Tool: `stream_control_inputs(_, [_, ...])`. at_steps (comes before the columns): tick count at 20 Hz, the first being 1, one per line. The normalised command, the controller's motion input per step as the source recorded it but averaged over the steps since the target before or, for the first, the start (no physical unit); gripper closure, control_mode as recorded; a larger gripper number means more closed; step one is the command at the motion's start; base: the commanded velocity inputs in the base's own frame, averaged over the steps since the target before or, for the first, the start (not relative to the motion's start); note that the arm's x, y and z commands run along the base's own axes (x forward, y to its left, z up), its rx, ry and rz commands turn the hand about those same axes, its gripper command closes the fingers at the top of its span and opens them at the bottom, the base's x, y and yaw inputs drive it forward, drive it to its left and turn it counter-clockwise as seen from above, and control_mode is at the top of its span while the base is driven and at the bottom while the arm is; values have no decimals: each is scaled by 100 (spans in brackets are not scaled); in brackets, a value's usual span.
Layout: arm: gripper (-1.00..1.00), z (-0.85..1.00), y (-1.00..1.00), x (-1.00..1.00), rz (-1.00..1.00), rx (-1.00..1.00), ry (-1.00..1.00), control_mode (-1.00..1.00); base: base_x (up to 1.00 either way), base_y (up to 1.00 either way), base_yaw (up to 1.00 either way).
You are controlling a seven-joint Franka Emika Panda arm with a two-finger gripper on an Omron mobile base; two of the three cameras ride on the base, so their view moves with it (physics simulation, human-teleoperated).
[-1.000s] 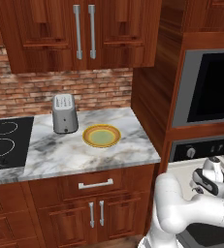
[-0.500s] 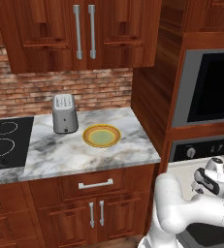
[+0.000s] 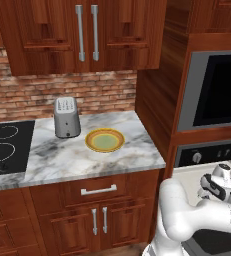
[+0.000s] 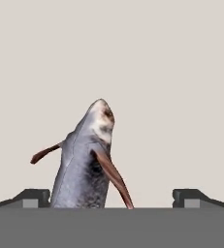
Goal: Take the fish from the oven and place it on the plate on the counter.
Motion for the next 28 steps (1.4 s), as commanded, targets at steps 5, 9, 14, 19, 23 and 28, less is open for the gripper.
stream_control_inputs(5, [-100,-43,0,15,1,9,0,-100,0,0,0])
stream_control_inputs(9, [100,-76,26,0,0,9,-1,-100,0,0,0])
stream_control_inputs(14, [100,-100,35,0,0,16,0,-100,0,0,0])
stream_control_inputs(19, [100,-99,33,-3,0,17,0,-100,0,0,0])
stream_control_inputs(23, [100,-50,18,-72,0,22,0,-100,0,0,0])
stream_control_inputs(28, [100,10,38,-94,0,5,1,-100,0,0,0])
